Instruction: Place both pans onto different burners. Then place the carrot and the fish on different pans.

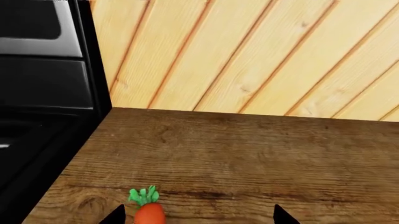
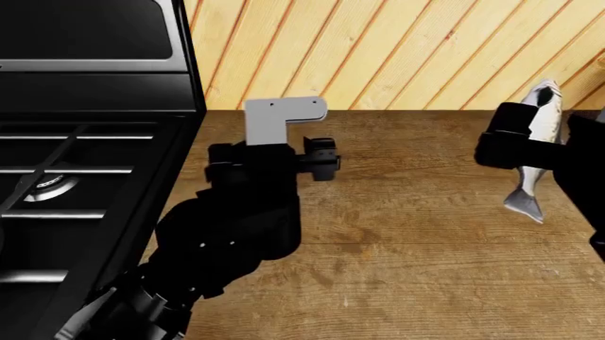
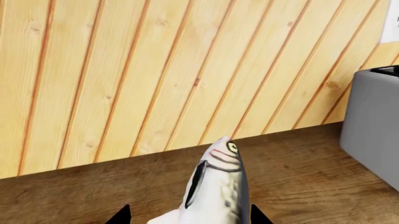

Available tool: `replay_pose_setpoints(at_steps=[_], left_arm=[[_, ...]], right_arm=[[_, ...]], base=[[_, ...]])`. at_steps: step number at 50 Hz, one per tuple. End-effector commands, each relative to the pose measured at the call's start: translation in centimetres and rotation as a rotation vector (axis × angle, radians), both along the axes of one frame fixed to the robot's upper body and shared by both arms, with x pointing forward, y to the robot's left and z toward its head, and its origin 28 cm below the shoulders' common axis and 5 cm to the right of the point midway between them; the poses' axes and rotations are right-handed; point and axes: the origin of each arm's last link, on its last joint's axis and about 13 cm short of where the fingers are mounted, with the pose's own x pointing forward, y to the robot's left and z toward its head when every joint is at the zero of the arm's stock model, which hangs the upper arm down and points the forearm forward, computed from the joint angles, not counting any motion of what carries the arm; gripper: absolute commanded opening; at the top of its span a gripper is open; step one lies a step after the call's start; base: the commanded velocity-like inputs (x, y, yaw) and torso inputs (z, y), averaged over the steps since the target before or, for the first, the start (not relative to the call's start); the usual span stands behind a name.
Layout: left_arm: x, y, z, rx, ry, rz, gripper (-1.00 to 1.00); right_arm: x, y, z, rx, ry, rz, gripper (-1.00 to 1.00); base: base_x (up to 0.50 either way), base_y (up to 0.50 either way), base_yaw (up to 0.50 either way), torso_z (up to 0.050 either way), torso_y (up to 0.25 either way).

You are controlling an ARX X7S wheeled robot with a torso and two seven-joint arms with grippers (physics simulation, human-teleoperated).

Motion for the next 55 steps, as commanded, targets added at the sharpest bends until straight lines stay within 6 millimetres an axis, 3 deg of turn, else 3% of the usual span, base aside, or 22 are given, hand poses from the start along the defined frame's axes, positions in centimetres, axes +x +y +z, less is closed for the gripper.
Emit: replay_pose_setpoints(at_steps=[1, 20, 47, 55], left_arm=[[0.5, 0.5, -0.8, 0.021, 0.005, 0.057, 1.0], [1.4, 0.9, -2.6, -0.008, 0.085, 0.074, 1.0], [1.4, 1.2, -2.9, -0.06, 0.094, 0.057, 1.0], [1.4, 1.2, -2.9, -0.061, 0.093, 0.057, 1.0]], right_arm=[[0.1, 0.1, -0.1, -0.014, -0.014, 0.012, -1.0], [0.6, 0.2, -0.9, -0.022, 0.008, 0.011, -1.0], [0.5, 0.6, -1.1, -0.037, 0.012, 0.045, -1.0], [0.5, 0.7, -1.1, -0.033, 0.012, 0.051, -1.0]], base=[[0.0, 0.0, 0.0, 0.0, 0.0], [0.0, 0.0, 0.0, 0.0, 0.0], [0.0, 0.0, 0.0, 0.0, 0.0], [0.0, 0.0, 0.0, 0.0, -0.211]])
